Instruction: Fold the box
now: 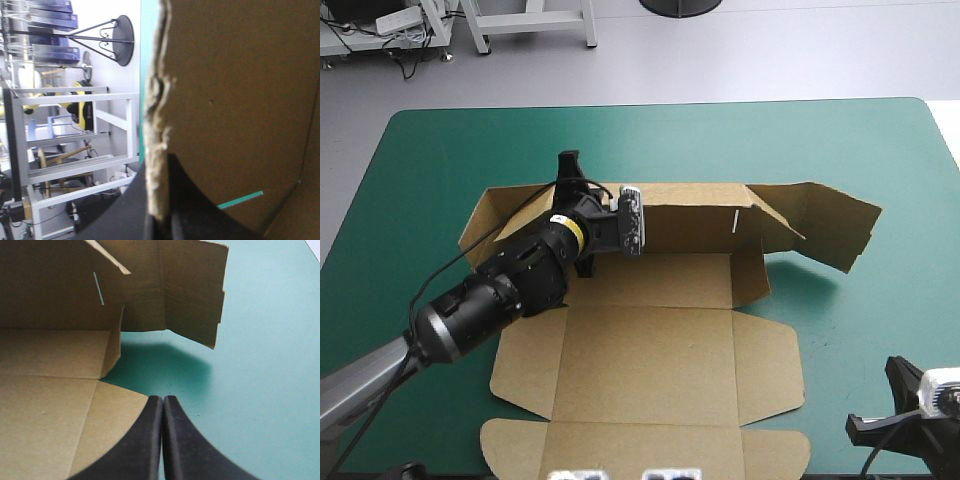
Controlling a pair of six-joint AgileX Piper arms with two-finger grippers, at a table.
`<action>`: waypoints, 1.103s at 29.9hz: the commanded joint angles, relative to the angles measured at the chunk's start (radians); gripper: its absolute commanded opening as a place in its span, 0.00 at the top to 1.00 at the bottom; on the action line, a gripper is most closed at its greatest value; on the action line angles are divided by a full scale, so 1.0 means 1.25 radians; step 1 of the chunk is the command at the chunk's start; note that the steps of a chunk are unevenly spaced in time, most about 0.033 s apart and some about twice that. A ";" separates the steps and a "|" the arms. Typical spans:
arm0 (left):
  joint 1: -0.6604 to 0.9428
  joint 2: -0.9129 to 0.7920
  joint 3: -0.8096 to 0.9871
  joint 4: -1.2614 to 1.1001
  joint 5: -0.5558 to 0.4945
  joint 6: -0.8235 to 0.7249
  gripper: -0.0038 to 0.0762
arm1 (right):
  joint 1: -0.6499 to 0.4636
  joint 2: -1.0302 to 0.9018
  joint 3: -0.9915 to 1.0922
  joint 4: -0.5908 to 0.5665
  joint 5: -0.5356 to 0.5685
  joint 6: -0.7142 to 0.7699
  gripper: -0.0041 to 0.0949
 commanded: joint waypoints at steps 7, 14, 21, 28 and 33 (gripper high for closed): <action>-0.046 -0.118 0.238 0.435 -0.049 -0.416 0.97 | 0.002 0.242 -0.257 0.138 -0.033 0.006 0.97; -0.046 -0.120 0.322 0.588 -0.039 -0.576 0.97 | 0.002 0.490 -0.442 0.208 -0.015 -0.040 0.97; -0.046 -0.120 0.325 0.637 -0.036 -0.622 0.97 | 0.002 0.730 -0.560 0.283 -0.012 -0.104 0.97; -0.046 -0.120 0.325 0.684 -0.008 -0.706 0.97 | 0.002 0.950 -0.628 0.381 -0.001 -0.173 0.97; -0.046 -0.120 0.325 0.684 -0.010 -0.706 0.97 | 0.002 1.062 -0.642 0.403 0.035 -0.206 0.97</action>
